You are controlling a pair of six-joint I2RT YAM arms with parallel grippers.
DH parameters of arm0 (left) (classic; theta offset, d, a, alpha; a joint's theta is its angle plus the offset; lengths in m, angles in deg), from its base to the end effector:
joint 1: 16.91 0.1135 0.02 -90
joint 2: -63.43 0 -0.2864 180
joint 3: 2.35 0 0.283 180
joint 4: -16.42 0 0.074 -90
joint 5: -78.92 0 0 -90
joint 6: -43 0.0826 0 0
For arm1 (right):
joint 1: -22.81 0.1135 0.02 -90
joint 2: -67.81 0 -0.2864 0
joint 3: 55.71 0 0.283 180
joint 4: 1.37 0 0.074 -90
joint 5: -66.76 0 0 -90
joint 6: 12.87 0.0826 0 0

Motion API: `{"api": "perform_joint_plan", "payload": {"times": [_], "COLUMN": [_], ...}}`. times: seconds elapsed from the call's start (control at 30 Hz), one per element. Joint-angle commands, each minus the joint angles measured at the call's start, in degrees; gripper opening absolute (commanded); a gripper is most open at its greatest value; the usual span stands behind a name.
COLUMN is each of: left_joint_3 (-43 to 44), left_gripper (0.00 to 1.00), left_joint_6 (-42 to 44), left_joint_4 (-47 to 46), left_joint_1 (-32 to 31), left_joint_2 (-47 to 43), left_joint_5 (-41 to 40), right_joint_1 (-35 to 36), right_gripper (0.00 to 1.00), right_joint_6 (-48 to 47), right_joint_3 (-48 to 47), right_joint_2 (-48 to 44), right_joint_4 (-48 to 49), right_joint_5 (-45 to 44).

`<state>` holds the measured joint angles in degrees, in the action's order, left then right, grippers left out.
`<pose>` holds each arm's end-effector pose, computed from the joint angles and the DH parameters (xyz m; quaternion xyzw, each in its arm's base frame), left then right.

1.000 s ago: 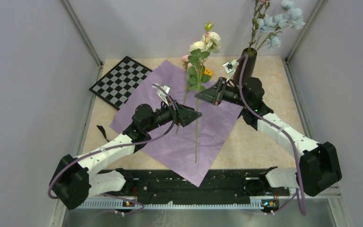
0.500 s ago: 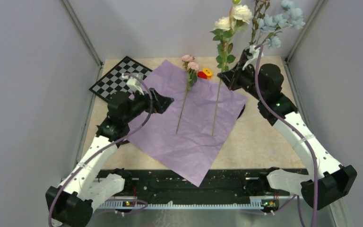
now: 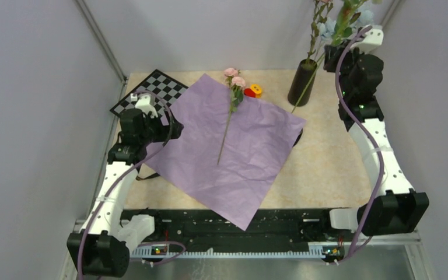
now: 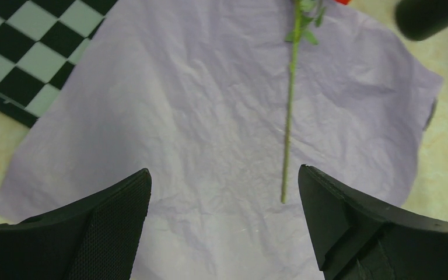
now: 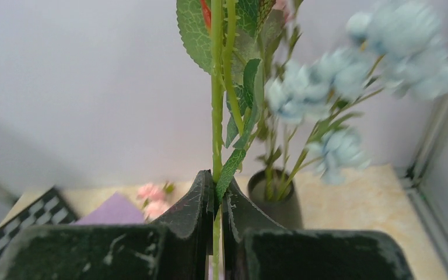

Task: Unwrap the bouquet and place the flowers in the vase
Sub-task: Insert the fake flower into the vase.

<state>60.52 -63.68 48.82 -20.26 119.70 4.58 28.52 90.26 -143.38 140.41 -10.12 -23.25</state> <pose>0.2785 -0.0386 0.3174 -0.0255 0.8420 -0.2052 0.4984 0.3615 0.0361 0.4776 0.0432 0.6657 0.1219 0.7350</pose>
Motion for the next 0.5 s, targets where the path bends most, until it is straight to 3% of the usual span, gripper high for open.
{"api": "perform_joint_plan", "payload": {"times": [0.0,0.47], "left_joint_3": [-0.3,-1.2], "left_gripper": [0.99,0.99], "left_joint_6": [4.9,7.2], "left_joint_4": [1.1,0.9], "left_joint_1": [0.7,0.9], "left_joint_2": [-0.1,-0.3], "left_joint_5": [-10.4,-12.6], "right_joint_1": [-3.1,-4.8], "right_gripper": [0.00,0.00], "right_joint_6": [-3.1,-8.4], "right_joint_3": [-7.4,-21.4], "right_joint_2": [4.9,19.9], "right_joint_4": [13.9,23.3], "right_joint_5": [-3.8,-4.1]}}
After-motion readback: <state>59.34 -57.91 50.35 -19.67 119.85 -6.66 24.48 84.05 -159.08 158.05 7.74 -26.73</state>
